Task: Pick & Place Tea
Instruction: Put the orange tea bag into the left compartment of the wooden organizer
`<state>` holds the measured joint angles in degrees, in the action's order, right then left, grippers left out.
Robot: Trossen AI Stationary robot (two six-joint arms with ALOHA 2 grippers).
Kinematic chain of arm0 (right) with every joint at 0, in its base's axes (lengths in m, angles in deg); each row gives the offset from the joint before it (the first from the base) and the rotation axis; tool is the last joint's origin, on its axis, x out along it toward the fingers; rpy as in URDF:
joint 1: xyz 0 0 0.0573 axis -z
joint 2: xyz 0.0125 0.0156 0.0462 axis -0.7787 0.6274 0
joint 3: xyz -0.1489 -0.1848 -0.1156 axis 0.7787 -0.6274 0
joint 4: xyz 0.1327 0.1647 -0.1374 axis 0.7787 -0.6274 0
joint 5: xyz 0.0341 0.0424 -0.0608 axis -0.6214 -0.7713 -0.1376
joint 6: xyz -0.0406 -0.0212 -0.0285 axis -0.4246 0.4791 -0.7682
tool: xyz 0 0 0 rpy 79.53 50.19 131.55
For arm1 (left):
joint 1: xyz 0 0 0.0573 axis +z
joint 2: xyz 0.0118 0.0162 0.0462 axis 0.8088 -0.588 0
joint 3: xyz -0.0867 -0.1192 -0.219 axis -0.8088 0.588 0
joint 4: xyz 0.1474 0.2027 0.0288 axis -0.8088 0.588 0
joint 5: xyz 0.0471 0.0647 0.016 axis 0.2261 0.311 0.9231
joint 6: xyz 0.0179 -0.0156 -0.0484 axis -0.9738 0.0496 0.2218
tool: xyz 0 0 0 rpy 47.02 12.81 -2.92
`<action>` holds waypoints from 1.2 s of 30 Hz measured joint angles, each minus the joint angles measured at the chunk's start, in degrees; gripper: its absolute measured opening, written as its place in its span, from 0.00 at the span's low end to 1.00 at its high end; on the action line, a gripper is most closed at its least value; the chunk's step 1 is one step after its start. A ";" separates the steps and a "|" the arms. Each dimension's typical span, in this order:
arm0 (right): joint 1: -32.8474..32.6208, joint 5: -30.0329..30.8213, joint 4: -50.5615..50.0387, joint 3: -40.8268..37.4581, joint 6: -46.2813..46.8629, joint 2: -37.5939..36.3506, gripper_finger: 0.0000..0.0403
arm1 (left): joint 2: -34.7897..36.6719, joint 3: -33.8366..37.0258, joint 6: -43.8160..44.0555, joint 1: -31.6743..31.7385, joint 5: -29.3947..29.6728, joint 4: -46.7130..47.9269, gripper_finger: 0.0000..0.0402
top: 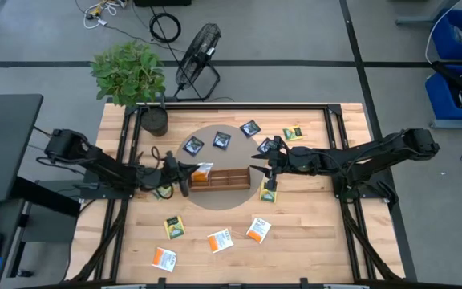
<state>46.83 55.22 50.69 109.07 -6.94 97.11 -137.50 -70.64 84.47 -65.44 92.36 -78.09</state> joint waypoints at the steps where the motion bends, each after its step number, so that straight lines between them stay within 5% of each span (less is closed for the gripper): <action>1: 0.00 0.00 0.00 0.00 0.00 0.00 0.38 | -0.92 -0.16 0.29 0.05 0.15 -0.02 0.00; 6: 0.00 -0.02 -0.02 0.00 0.00 0.00 0.38 | -3.05 -0.18 0.29 -0.40 4.02 -3.18 0.00; 24: 0.00 -0.02 -0.20 0.00 -0.22 0.02 0.38 | -3.04 -0.12 9.05 -0.68 3.44 1.53 0.01; 36: -0.01 -0.02 -0.48 0.00 -0.17 0.02 0.38 | -3.04 -0.12 9.35 -2.30 3.74 1.31 0.15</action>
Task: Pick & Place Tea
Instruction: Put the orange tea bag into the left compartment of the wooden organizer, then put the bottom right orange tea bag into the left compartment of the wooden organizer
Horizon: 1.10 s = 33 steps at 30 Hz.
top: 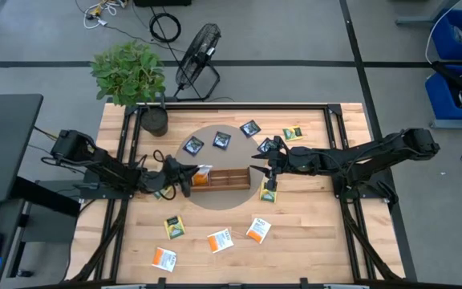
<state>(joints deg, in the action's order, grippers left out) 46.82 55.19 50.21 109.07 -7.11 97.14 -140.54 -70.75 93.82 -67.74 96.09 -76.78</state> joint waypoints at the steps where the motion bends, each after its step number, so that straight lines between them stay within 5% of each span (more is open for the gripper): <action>1: -0.01 0.00 -0.01 0.00 0.00 0.00 0.38 | 0.00 0.00 0.02 0.02 -0.02 -0.19 0.16; 21: -0.01 0.00 -2.12 0.02 0.64 0.00 0.38 | 2.75 0.00 -7.14 0.21 -1.08 -2.14 0.40; 33: -0.01 -3.02 2.02 -1.68 0.32 0.02 0.38 | 10.37 0.00 -16.24 0.09 -6.00 -0.91 0.40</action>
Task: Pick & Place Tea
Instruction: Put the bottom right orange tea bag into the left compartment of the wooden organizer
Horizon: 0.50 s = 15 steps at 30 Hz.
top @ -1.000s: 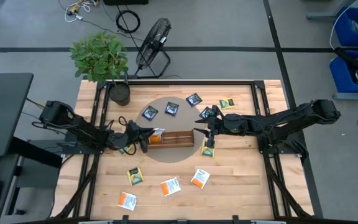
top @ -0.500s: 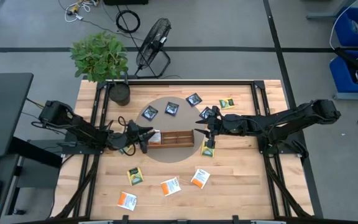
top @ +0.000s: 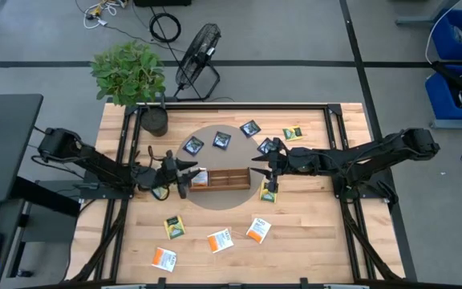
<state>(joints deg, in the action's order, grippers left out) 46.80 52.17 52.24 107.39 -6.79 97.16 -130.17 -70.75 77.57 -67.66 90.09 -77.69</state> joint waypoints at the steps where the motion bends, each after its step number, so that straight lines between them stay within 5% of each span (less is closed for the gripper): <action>1: 0.00 -0.76 1.76 -0.78 -0.04 0.00 0.38 | 0.68 0.00 -0.65 -0.08 -1.39 0.91 0.40; 15: 0.00 -0.54 5.97 -4.25 -0.21 0.02 0.38 | 13.41 0.00 1.60 -2.08 -7.81 21.25 0.40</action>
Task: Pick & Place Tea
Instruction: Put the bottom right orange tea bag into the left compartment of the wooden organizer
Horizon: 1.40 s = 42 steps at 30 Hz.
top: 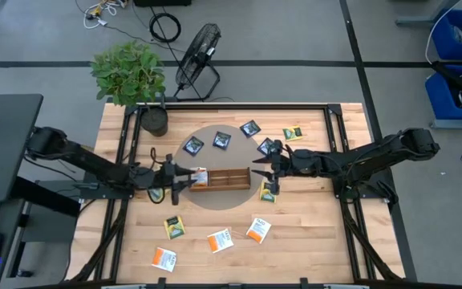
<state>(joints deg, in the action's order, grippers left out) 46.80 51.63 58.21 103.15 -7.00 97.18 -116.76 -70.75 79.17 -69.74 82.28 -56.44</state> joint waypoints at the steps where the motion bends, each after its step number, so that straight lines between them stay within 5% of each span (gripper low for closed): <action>1: 0.00 0.00 0.04 0.00 -0.10 0.00 0.38 | 1.06 0.00 0.58 -0.30 -0.27 0.40 0.40; 7: -0.26 -0.38 0.24 0.00 0.00 0.00 0.38 | 5.04 0.00 -0.98 -2.00 -3.17 0.99 0.40; 11: -1.88 -7.46 0.24 0.00 -0.65 0.00 0.38 | 5.57 0.00 -1.02 -2.11 -3.13 1.05 0.40; 25: -12.32 -11.58 -10.02 -0.07 16.07 2.13 0.38 | 5.55 0.00 -1.02 -2.05 -2.30 1.99 0.40; 42: -18.79 -9.36 -12.71 6.50 24.08 19.72 0.38 | 5.59 0.00 -1.13 -2.05 -2.32 1.97 0.40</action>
<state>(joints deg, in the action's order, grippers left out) 28.01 42.27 45.50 109.65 17.08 116.89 -111.17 -70.75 78.04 -71.79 79.96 -54.46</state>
